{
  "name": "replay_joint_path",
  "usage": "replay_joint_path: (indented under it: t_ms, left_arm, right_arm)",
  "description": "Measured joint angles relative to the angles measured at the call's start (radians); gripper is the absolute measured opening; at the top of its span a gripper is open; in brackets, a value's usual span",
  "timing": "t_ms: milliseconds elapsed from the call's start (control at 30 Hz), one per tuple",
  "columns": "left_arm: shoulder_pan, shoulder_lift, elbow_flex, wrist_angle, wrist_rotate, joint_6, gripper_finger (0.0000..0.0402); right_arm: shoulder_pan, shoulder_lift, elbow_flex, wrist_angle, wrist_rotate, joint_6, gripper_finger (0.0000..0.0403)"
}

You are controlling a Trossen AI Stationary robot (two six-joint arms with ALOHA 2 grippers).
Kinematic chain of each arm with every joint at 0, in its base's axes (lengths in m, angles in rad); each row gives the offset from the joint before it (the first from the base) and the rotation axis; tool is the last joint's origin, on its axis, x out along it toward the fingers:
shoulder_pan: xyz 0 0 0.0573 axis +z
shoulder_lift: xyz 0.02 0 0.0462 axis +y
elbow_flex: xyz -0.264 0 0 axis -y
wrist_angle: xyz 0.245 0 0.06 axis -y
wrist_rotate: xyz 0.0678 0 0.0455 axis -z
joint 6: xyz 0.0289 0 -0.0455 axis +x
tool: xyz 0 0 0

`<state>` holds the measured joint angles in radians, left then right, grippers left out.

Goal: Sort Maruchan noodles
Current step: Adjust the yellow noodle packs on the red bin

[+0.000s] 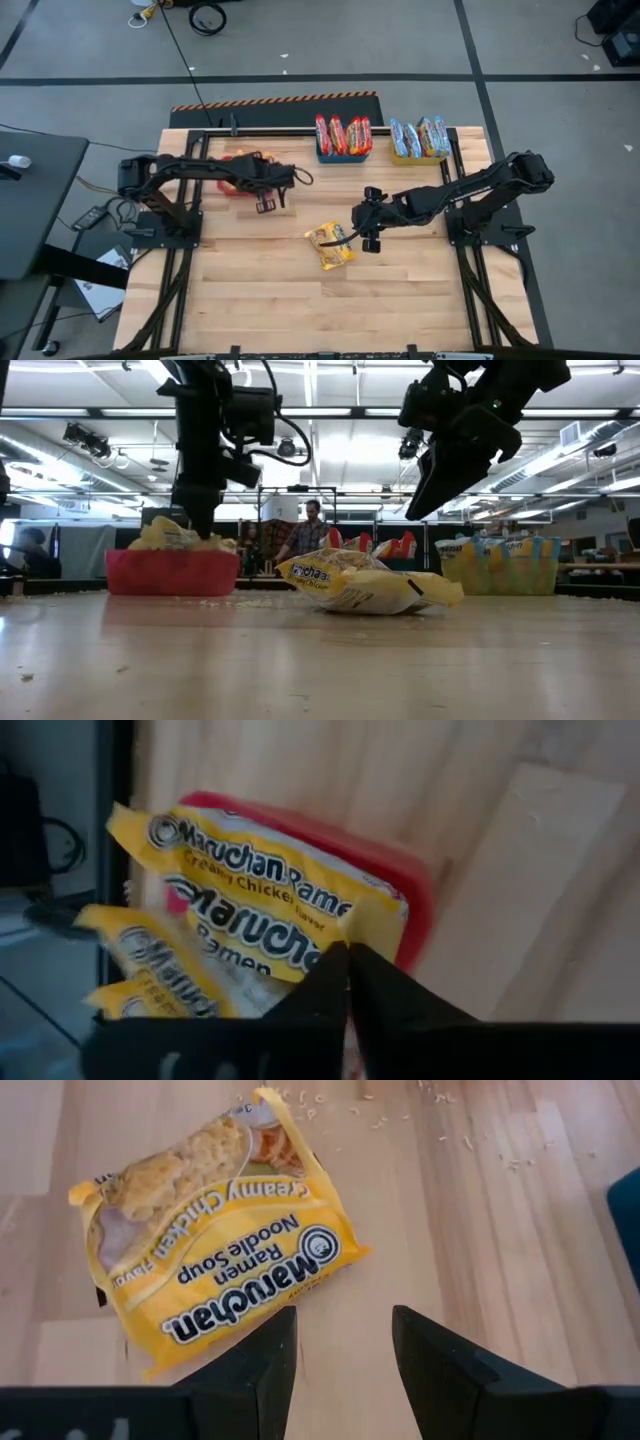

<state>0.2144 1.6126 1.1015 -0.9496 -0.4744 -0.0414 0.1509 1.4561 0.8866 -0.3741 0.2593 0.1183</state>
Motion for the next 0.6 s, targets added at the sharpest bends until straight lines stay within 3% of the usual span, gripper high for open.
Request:
replay_joint_path:
  t_ms: [200,600]
  left_arm:
    - [0.075,-0.076,-0.032,0.019,0.001,-0.034,0.0005]
    - [0.138,-0.281,-0.26,0.014,0.043,-0.166,0.0002]
  right_arm:
    - [0.0,0.015,0.0,0.003,-0.012,-0.002,0.0171]
    - [-0.01,0.018,0.0,0.034,-0.029,-0.011,0.0171]
